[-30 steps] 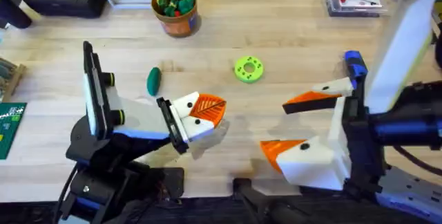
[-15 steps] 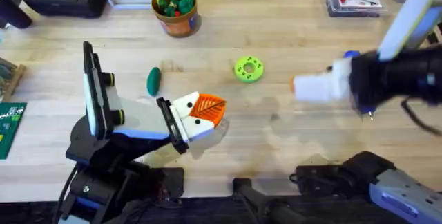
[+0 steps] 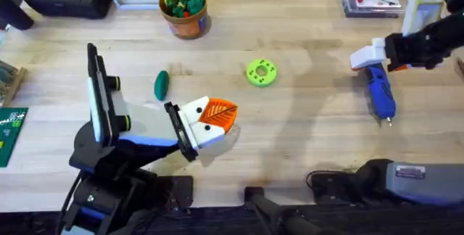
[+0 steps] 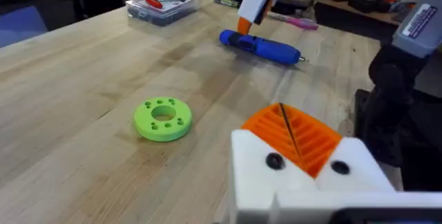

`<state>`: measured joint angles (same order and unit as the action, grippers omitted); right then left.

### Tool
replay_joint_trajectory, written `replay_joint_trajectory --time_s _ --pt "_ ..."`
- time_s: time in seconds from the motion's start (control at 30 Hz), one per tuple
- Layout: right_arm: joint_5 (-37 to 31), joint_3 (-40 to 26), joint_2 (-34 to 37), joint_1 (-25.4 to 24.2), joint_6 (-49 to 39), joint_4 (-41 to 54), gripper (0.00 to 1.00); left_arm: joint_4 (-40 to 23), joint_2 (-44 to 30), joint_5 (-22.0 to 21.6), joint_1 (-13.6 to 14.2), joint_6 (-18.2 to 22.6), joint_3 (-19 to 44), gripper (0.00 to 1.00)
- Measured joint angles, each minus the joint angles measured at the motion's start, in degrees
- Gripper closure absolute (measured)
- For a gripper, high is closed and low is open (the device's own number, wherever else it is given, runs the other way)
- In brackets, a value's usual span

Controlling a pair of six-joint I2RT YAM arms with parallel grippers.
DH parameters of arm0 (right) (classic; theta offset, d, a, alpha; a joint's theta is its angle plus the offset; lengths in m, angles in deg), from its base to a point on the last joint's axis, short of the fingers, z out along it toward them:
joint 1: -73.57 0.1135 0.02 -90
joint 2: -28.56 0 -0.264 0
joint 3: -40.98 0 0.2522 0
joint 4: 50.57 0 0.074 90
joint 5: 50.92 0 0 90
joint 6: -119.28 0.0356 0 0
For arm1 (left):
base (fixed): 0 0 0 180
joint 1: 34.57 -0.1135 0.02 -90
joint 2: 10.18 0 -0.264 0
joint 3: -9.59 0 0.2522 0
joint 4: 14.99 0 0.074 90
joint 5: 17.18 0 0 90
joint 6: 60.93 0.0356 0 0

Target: Pick up the gripper from the table and insert it into the empty holder that is missing its gripper. Then pick up a screw, insert it into the mounting hole, and use the screwdriver to tighten it. Finally, clean up the table by picking up the vegetable and placing it into the bucket.

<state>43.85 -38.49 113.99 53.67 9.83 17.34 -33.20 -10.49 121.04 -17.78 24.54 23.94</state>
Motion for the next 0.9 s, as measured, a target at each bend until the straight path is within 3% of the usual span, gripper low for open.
replay_joint_trajectory --time_s 0.43,0.9 --pt "-0.6 0.0 8.3 -6.7 -10.3 -9.0 0.007 0.0 0.0 0.0 0.0 0.0 0.0 0.989" --pt "-0.7 0.1 14.6 -6.9 -11.1 -11.9 0.007 0.0 0.0 0.0 0.0 0.0 0.0 0.989"
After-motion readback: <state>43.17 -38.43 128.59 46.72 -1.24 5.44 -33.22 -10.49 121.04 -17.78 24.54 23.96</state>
